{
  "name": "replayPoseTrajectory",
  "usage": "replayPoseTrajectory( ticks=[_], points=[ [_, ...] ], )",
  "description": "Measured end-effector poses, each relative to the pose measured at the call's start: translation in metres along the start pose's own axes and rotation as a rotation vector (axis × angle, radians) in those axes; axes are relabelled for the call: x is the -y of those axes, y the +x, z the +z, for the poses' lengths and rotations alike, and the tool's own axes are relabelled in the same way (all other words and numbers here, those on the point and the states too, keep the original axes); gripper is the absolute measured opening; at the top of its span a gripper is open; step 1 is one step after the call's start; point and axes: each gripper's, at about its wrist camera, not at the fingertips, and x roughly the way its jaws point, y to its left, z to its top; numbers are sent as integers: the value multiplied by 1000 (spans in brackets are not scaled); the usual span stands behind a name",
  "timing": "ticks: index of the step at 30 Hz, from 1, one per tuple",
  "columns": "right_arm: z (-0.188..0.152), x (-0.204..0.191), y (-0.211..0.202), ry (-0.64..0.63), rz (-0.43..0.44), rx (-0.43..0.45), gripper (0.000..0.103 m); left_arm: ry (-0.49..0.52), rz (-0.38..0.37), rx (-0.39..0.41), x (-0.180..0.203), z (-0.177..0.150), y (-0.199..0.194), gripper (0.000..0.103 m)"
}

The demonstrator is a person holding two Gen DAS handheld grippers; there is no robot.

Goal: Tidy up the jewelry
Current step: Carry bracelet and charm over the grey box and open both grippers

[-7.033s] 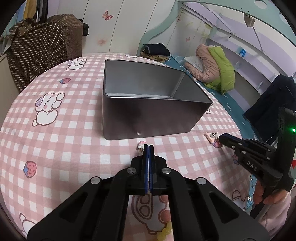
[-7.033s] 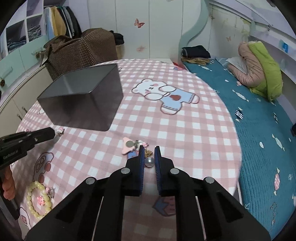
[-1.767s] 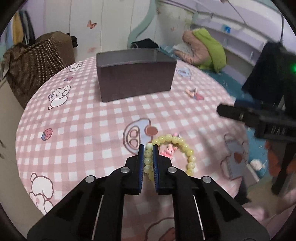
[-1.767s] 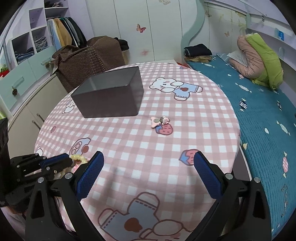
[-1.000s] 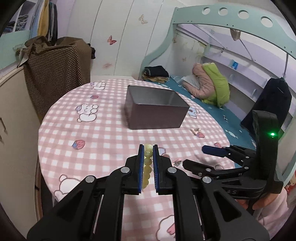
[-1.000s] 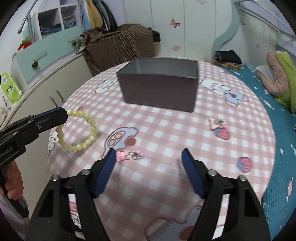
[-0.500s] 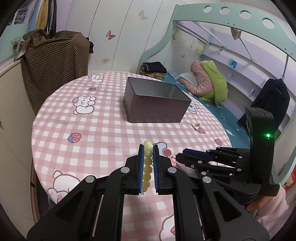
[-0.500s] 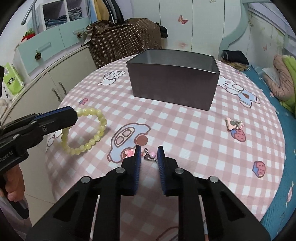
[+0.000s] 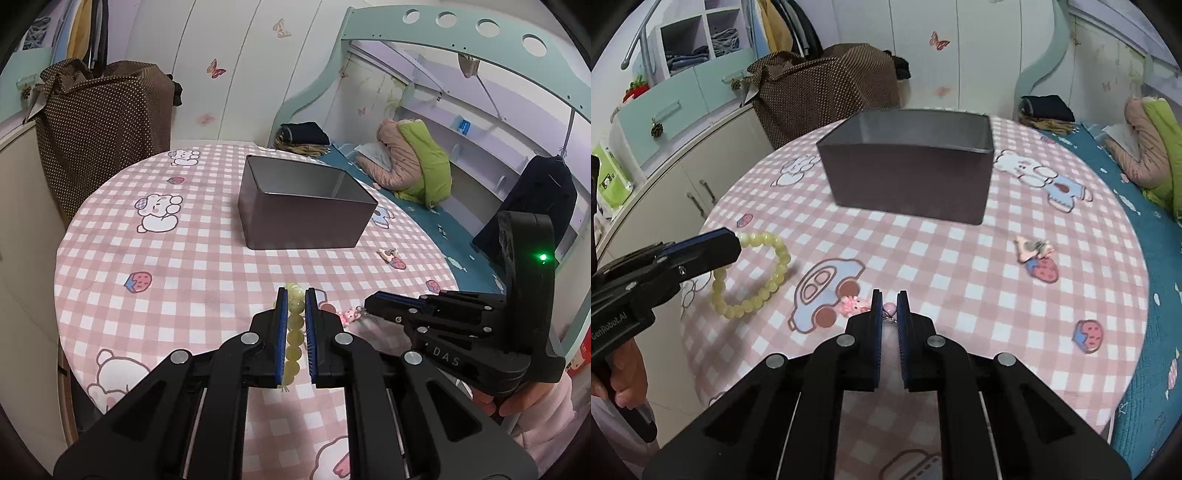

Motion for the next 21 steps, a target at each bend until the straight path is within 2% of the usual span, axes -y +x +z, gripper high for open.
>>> replayPoseTrajectory(
  ticks=[10, 21],
  points=[
    [16, 19, -15, 42, -39, 64, 8, 31, -5, 22, 8, 16, 6, 9],
    [55, 30, -30, 41, -67, 175, 8, 86, -8, 119, 20, 59, 0, 9]
  ],
)
